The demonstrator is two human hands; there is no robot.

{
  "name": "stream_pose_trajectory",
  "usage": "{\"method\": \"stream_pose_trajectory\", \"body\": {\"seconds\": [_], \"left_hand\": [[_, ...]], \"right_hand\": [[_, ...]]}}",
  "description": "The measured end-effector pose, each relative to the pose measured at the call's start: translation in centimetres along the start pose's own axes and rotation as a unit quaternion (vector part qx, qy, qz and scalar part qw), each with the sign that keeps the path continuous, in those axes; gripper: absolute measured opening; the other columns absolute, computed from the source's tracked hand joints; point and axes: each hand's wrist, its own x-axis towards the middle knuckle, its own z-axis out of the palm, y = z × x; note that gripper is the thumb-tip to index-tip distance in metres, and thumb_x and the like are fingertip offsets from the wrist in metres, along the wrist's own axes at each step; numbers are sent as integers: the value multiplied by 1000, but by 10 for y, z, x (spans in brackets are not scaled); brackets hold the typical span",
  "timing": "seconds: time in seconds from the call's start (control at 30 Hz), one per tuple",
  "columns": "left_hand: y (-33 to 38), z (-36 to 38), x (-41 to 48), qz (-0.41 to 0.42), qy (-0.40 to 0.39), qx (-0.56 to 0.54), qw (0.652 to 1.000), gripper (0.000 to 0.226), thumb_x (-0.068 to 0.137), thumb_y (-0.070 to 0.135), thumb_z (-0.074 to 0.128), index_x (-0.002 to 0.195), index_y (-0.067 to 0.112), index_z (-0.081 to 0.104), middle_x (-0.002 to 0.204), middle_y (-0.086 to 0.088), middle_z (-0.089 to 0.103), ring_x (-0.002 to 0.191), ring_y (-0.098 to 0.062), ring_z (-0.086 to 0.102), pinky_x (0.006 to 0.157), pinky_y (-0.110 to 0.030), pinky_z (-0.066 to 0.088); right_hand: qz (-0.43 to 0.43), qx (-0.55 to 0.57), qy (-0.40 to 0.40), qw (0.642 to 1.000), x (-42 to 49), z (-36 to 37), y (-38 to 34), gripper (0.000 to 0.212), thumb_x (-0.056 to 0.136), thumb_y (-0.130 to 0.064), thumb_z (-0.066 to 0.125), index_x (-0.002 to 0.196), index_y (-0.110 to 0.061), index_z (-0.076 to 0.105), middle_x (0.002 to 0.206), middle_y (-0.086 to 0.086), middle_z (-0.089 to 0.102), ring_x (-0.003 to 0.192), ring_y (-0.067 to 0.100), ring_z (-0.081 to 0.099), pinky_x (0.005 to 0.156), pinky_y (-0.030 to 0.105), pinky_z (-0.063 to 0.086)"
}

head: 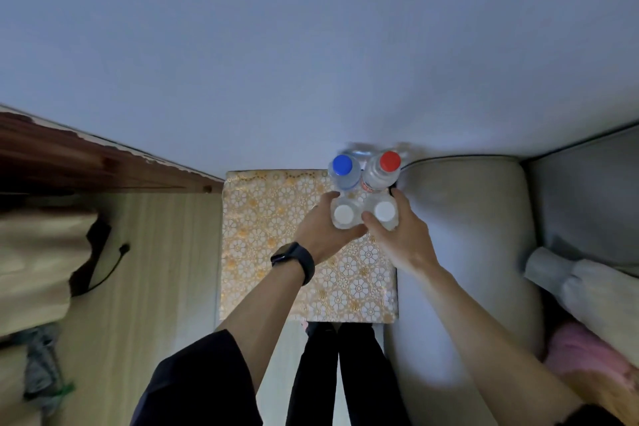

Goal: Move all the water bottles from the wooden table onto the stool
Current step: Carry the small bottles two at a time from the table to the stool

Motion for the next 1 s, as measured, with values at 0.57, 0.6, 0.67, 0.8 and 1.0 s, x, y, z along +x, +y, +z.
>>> {"method": "stream_pose_trajectory", "body": {"seconds": [0.57, 0.6, 0.67, 0.8, 1.0], "left_hand": [[-4, 11, 17, 4, 78, 8, 997, 78, 76, 45, 84, 136, 20, 41, 105, 9, 65, 88, -15, 64, 73, -33, 56], [-4, 10, 18, 3, 74, 15, 997, 79, 74, 45, 85, 135, 20, 41, 108, 8, 66, 90, -15, 65, 76, -35, 57], [-2, 7, 21, 4, 64, 31, 997, 81, 72, 46, 85, 134, 19, 40, 111, 5, 67, 95, -18, 66, 79, -40, 57], [1, 6, 25, 0, 53, 39, 998, 78, 75, 39, 83, 136, 16, 39, 105, 5, 66, 91, -21, 66, 72, -33, 53], [-3, 10, 26, -19, 73, 46, 996, 68, 77, 48, 80, 128, 21, 43, 104, 3, 68, 86, -21, 66, 69, -35, 55]], "right_hand": [[-3, 11, 0, 1000, 17, 3, 14, 52, 90, -52, 63, 135, -35, 44, 112, -10, 67, 104, 12, 65, 89, 36, 55], [-3, 8, 0, 1000, 16, 4, 12, 53, 90, -52, 63, 136, -35, 42, 111, -10, 67, 104, 13, 64, 88, 36, 54], [-1, -1, -5, 1000, 13, 6, 12, 56, 90, -54, 63, 137, -35, 39, 108, -9, 66, 104, 14, 64, 87, 36, 54], [15, 0, -13, 1000, 10, 7, 13, 65, 84, -64, 63, 137, -41, 34, 116, -13, 64, 110, 13, 62, 91, 41, 54], [4, -16, -1, 1000, 14, 5, 6, 63, 89, -51, 64, 142, -42, 30, 111, -15, 60, 95, 9, 62, 83, 32, 52]]}}
